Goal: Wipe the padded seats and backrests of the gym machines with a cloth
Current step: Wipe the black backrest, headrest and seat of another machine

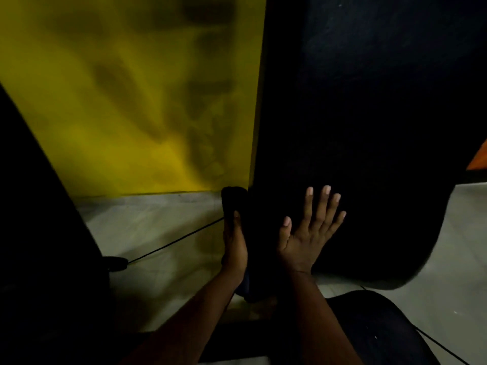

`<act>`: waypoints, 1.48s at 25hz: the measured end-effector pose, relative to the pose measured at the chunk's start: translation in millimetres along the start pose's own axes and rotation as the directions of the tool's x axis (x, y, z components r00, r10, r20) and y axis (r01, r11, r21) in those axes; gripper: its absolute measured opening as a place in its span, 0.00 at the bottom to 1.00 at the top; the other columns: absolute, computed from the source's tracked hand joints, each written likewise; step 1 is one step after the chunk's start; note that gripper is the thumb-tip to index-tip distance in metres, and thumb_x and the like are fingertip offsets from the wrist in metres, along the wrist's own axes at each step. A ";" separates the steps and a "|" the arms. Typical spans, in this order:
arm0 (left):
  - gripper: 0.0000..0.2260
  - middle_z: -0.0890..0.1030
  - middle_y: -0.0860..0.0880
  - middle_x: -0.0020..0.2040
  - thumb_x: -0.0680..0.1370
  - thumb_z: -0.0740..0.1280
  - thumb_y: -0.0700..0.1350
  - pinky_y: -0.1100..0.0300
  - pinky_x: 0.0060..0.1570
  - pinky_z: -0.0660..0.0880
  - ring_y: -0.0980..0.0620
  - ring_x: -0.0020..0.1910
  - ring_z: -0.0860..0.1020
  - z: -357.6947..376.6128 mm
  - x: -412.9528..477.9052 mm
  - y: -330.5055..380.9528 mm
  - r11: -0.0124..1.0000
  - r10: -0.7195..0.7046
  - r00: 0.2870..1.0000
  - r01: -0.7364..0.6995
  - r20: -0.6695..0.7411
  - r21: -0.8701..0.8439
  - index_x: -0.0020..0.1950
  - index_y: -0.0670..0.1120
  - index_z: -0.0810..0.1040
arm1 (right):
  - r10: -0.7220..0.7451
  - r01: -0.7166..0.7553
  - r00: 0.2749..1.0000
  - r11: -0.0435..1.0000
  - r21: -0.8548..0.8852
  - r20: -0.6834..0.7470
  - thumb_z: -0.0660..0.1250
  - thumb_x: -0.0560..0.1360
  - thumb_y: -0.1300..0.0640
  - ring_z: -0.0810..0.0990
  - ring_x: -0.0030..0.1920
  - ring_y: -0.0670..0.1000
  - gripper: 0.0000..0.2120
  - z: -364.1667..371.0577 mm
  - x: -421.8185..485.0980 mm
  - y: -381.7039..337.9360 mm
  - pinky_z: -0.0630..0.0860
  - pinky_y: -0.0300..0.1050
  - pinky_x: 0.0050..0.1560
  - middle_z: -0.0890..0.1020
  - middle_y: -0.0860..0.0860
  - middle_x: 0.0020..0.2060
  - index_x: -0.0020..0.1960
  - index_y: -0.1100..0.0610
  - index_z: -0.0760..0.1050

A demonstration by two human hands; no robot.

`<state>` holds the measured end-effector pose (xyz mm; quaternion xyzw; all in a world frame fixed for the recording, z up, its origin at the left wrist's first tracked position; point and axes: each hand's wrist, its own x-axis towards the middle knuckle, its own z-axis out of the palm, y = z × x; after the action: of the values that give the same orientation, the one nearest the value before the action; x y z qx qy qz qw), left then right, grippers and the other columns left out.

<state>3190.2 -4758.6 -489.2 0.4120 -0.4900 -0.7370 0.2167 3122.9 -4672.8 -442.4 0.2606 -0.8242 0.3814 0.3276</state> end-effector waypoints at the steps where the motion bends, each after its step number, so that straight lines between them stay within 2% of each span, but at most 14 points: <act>1: 0.46 0.67 0.56 0.73 0.60 0.59 0.80 0.45 0.73 0.59 0.53 0.72 0.65 1.2 0.8 1.6 0.999 -0.044 0.999 0.044 0.020 0.006 0.73 0.58 0.64 | 0.004 -0.004 1.000 1.000 0.001 -0.002 0.41 0.80 0.44 0.43 0.76 0.48 0.26 -1.2 -1.1 1.2 0.41 0.53 0.75 0.42 0.43 0.76 0.76 0.46 0.43; 7: 0.40 0.70 0.52 0.71 0.65 0.59 0.77 0.45 0.67 0.67 0.49 0.69 0.71 2.2 -3.0 16.3 0.994 -0.029 0.999 0.033 0.043 -0.103 0.72 0.59 0.64 | 0.004 -0.004 1.000 1.000 -0.001 0.005 0.41 0.80 0.43 0.43 0.76 0.48 0.26 1.6 -3.5 4.3 0.42 0.54 0.75 0.42 0.42 0.76 0.76 0.46 0.43; 12: 0.43 0.72 0.50 0.70 0.62 0.57 0.80 0.44 0.67 0.68 0.48 0.66 0.73 -11.7 -3.0 -32.7 0.989 -0.148 0.988 0.148 -0.036 -0.005 0.71 0.58 0.66 | 0.031 -0.031 0.999 1.000 0.004 0.020 0.40 0.80 0.43 0.42 0.76 0.47 0.25 -0.4 -3.7 2.2 0.40 0.52 0.75 0.41 0.42 0.76 0.76 0.45 0.42; 16: 0.46 0.69 0.48 0.71 0.61 0.57 0.79 0.41 0.66 0.68 0.44 0.67 0.71 -22.8 1.3 -29.0 0.979 -0.173 0.982 0.180 -0.077 0.092 0.73 0.58 0.62 | 0.077 -0.074 0.992 0.997 -0.024 0.105 0.42 0.80 0.44 0.41 0.76 0.47 0.25 -9.6 -2.9 -0.8 0.40 0.53 0.75 0.40 0.42 0.76 0.76 0.45 0.41; 19: 0.41 0.70 0.48 0.71 0.63 0.61 0.77 0.41 0.64 0.69 0.44 0.66 0.72 -29.4 -31.0 9.6 0.978 -0.209 0.978 0.209 -0.006 0.017 0.72 0.61 0.61 | 0.187 -0.211 0.948 0.975 0.071 0.259 0.48 0.80 0.45 0.43 0.76 0.48 0.26 -39.9 -10.9 -20.0 0.45 0.54 0.75 0.46 0.44 0.76 0.76 0.45 0.45; 21: 0.39 0.67 0.47 0.72 0.68 0.60 0.73 0.40 0.66 0.67 0.42 0.68 0.70 -22.1 -68.8 45.5 0.982 -0.188 0.981 0.190 -0.055 0.024 0.75 0.58 0.56 | 0.286 -0.395 0.878 0.886 0.242 0.385 0.54 0.80 0.49 0.48 0.76 0.45 0.25 -70.5 -8.3 -40.9 0.54 0.52 0.75 0.51 0.42 0.75 0.74 0.43 0.50; 23: 0.38 0.66 0.46 0.72 0.72 0.60 0.69 0.40 0.66 0.67 0.41 0.68 0.69 -17.8 -96.9 68.3 0.981 -0.175 0.982 0.179 -0.066 0.067 0.76 0.54 0.54 | 0.383 -0.606 0.762 0.706 0.366 0.522 0.58 0.80 0.54 0.53 0.73 0.40 0.23 -99.8 -6.5 -63.8 0.58 0.45 0.72 0.55 0.41 0.74 0.71 0.42 0.57; 25: 0.40 0.71 0.45 0.70 0.68 0.62 0.72 0.44 0.62 0.72 0.42 0.65 0.73 -17.4 -126.0 97.4 0.960 -0.279 0.959 0.278 0.038 0.027 0.74 0.51 0.63 | 0.442 -0.783 0.595 0.506 0.361 0.671 0.59 0.79 0.54 0.53 0.70 0.36 0.22 -131.0 -1.8 -85.8 0.56 0.38 0.69 0.54 0.44 0.75 0.70 0.41 0.60; 27: 0.31 0.80 0.44 0.59 0.72 0.59 0.69 0.51 0.53 0.76 0.45 0.58 0.78 -11.8 -160.9 132.2 0.942 -0.332 0.930 0.335 0.157 0.006 0.65 0.48 0.74 | 0.406 -0.860 0.478 0.398 0.320 0.779 0.58 0.79 0.49 0.52 0.69 0.37 0.23 -151.8 -0.6 -108.0 0.55 0.37 0.68 0.53 0.46 0.76 0.71 0.40 0.58; 29: 0.24 0.81 0.48 0.54 0.78 0.54 0.62 0.55 0.53 0.74 0.49 0.56 0.78 -1.8 -185.5 156.5 0.954 -0.299 0.918 0.288 0.262 0.081 0.64 0.48 0.75 | 0.378 -0.856 0.500 0.352 0.378 0.779 0.58 0.77 0.45 0.54 0.72 0.40 0.26 -163.7 1.0 -129.1 0.57 0.40 0.70 0.54 0.45 0.75 0.73 0.42 0.56; 31: 0.26 0.76 0.50 0.63 0.80 0.50 0.60 0.57 0.62 0.69 0.52 0.63 0.73 9.3 -195.0 174.2 0.968 -0.233 0.917 0.186 0.324 0.171 0.71 0.47 0.68 | 0.471 -0.834 0.550 0.267 0.483 0.690 0.60 0.77 0.49 0.60 0.72 0.44 0.25 -163.2 8.6 -140.5 0.61 0.40 0.70 0.60 0.45 0.73 0.72 0.44 0.56; 33: 0.24 0.71 0.52 0.65 0.81 0.49 0.57 0.67 0.59 0.69 0.56 0.64 0.70 16.9 -189.5 187.0 0.967 -0.144 0.920 0.053 0.365 0.248 0.72 0.47 0.65 | 0.581 -0.796 0.560 0.177 0.579 0.591 0.60 0.79 0.52 0.66 0.70 0.45 0.24 -159.3 16.5 -141.5 0.65 0.43 0.69 0.65 0.47 0.71 0.73 0.49 0.58; 35: 0.20 0.69 0.51 0.67 0.82 0.52 0.52 0.68 0.55 0.69 0.53 0.67 0.69 21.8 -167.9 198.0 0.952 0.045 0.961 -0.125 0.275 0.281 0.73 0.47 0.65 | 0.684 -0.778 0.513 0.115 0.618 0.518 0.58 0.79 0.48 0.68 0.68 0.44 0.25 -151.7 26.9 -132.3 0.67 0.38 0.66 0.67 0.47 0.70 0.74 0.49 0.58; 37: 0.24 0.59 0.49 0.75 0.82 0.54 0.52 0.58 0.66 0.63 0.49 0.74 0.61 32.9 -137.6 206.6 0.939 0.165 0.976 -0.200 0.144 0.280 0.76 0.48 0.57 | 0.779 -0.743 0.461 0.078 0.665 0.425 0.54 0.81 0.50 0.70 0.62 0.37 0.23 -141.6 43.1 -120.8 0.68 0.23 0.54 0.68 0.46 0.67 0.74 0.52 0.57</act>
<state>3223.8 -4729.1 -242.7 0.3479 -0.6417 -0.6561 0.1915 3225.2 -4636.6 -285.2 -0.1005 -0.5660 0.8164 -0.0547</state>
